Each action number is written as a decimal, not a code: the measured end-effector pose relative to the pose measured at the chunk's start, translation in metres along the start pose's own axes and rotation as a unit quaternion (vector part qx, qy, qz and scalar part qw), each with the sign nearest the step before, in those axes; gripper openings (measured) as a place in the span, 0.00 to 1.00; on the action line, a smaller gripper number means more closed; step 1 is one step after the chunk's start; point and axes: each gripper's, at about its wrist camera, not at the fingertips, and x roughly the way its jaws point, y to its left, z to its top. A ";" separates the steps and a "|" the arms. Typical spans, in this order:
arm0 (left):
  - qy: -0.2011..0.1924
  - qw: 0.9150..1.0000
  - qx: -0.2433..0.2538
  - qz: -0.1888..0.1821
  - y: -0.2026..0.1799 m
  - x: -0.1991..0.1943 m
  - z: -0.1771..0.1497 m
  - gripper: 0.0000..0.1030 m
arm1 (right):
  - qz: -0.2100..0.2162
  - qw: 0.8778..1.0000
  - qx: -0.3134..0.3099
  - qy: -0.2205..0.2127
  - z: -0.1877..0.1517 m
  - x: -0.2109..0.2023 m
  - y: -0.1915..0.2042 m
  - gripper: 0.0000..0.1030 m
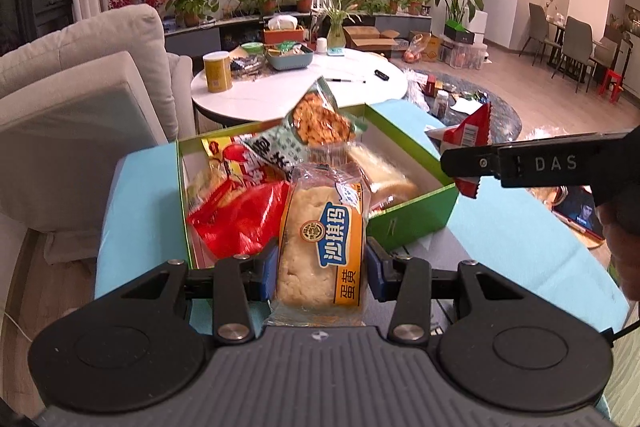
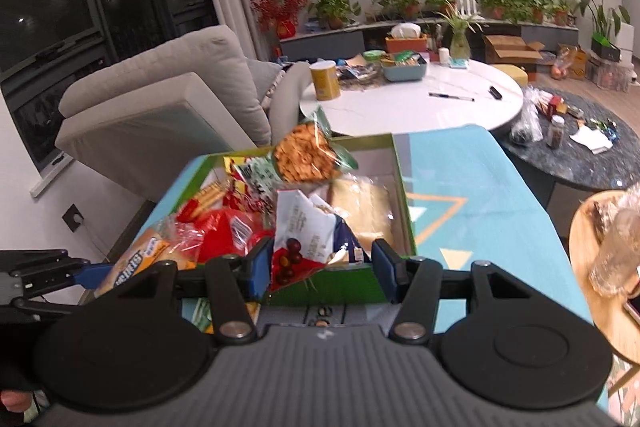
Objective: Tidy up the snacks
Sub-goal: 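Carry the bread packet and red-white packet over the green box, then lower the bread packet into the box and open the left gripper while the right releases the red-white packet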
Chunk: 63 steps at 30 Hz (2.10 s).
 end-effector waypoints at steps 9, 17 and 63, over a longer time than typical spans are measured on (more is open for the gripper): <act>-0.022 1.000 0.002 0.007 0.001 0.002 0.022 0.39 | 0.005 1.000 -0.004 -0.009 0.014 0.010 0.003 0.80; -0.028 0.999 -0.009 0.024 0.014 0.021 0.047 0.39 | 0.007 1.000 0.003 -0.005 0.022 0.026 -0.002 0.80; 0.033 0.993 -0.095 0.066 0.057 0.137 0.075 0.64 | -0.013 0.998 0.045 0.045 0.029 0.102 -0.034 0.83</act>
